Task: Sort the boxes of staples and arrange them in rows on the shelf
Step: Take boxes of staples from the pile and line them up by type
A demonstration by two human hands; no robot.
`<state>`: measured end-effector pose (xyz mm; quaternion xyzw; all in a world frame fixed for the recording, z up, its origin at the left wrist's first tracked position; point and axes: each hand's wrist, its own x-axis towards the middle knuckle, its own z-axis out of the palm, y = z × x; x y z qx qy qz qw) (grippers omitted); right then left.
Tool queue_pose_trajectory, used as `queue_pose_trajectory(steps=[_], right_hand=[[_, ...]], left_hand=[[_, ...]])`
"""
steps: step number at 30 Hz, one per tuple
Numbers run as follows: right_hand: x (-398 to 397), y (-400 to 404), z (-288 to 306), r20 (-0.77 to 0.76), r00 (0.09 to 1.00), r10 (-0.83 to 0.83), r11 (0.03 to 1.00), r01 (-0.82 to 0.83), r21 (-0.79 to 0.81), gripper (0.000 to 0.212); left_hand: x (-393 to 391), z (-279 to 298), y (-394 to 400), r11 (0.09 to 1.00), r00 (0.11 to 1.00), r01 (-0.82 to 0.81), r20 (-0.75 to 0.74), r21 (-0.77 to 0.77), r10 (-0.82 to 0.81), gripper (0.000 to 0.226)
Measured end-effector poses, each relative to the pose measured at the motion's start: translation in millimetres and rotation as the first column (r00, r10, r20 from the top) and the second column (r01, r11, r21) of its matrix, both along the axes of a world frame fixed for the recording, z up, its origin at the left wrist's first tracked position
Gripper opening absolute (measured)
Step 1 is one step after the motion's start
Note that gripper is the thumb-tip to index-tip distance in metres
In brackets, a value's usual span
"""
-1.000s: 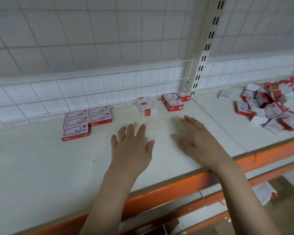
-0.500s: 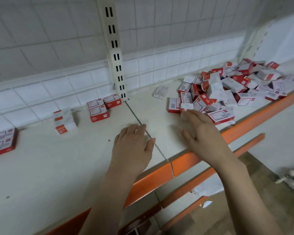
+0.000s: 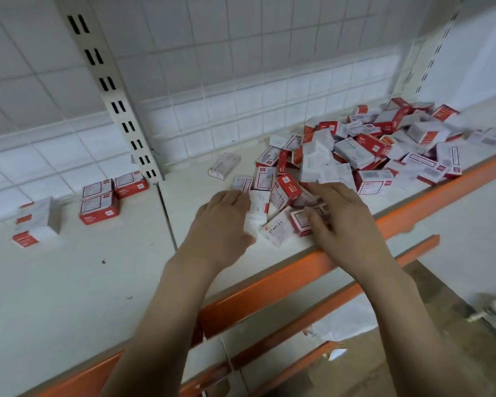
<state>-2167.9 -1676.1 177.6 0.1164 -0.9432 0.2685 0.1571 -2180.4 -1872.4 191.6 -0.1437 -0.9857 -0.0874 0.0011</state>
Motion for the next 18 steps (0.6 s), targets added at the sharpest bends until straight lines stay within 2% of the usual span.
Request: queue_pose_trajectory(steps=[6, 10, 13, 15, 18], right_hand=[[1, 21, -8, 0.024, 1.0, -0.016, 1.0, 0.016, -0.017, 0.04], [1, 29, -10, 0.028, 0.999, -0.018, 1.0, 0.018, -0.009, 0.041], [1, 31, -9, 0.03, 0.999, -0.013, 1.0, 0.013, -0.005, 0.041], [0, 31, -8, 0.026, 1.0, -0.006, 1.0, 0.006, 0.0, 0.042], [-5, 29, -4, 0.018, 1.0, 0.022, 1.0, -0.022, 0.02, 0.045]], left_hand=[[-28, 3, 6, 0.998, 0.996, 0.062, 0.065, -0.028, -0.06, 0.055], [-42, 3, 8, 0.988, 0.98, 0.14, 0.151, -0.062, -0.129, 0.074], [-46, 3, 10, 0.989, 0.971, 0.148, 0.193, -0.022, -0.141, 0.067], [-45, 4, 10, 0.993, 0.981, 0.118, 0.155, -0.006, -0.115, 0.062], [-34, 6, 9, 0.999, 0.999, 0.047, 0.009, -0.014, -0.046, 0.055]])
